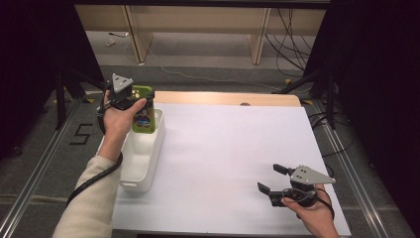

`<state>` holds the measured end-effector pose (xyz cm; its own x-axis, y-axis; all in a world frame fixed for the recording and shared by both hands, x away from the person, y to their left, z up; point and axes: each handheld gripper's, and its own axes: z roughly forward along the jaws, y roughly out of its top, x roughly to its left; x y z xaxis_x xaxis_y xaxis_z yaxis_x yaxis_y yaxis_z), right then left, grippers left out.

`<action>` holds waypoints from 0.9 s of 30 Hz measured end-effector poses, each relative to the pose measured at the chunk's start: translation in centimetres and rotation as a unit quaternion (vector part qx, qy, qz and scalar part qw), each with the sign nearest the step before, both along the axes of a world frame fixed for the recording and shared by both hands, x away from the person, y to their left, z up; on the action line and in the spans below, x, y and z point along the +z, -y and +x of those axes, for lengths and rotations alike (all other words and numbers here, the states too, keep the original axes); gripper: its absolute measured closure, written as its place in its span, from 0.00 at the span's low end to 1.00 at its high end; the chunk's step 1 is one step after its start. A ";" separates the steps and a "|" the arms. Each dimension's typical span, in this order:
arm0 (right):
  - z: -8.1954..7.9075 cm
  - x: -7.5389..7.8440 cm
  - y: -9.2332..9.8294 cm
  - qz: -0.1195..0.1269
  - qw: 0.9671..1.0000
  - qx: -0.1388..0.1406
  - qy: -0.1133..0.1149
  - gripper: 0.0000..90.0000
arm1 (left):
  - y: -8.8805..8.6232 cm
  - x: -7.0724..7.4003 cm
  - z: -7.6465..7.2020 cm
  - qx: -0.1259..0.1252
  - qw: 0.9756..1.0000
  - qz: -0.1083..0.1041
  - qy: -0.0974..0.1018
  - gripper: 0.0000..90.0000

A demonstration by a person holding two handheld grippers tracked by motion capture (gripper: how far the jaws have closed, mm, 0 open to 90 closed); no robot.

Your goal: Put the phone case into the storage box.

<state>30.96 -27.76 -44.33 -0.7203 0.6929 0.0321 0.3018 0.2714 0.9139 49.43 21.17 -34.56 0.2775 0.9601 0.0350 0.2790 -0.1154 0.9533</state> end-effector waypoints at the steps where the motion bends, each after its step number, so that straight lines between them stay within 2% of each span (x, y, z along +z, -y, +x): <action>1: 0.0 0.0 0.0 0.000 1.000 0.000 0.000 0.18 | 0.0 0.0 0.0 0.000 1.000 -0.001 0.000 0.18; 27: 0.0 0.0 0.0 0.001 1.000 0.000 0.000 0.18 | -0.3 -0.4 1.0 0.005 1.000 -0.004 -0.008 0.18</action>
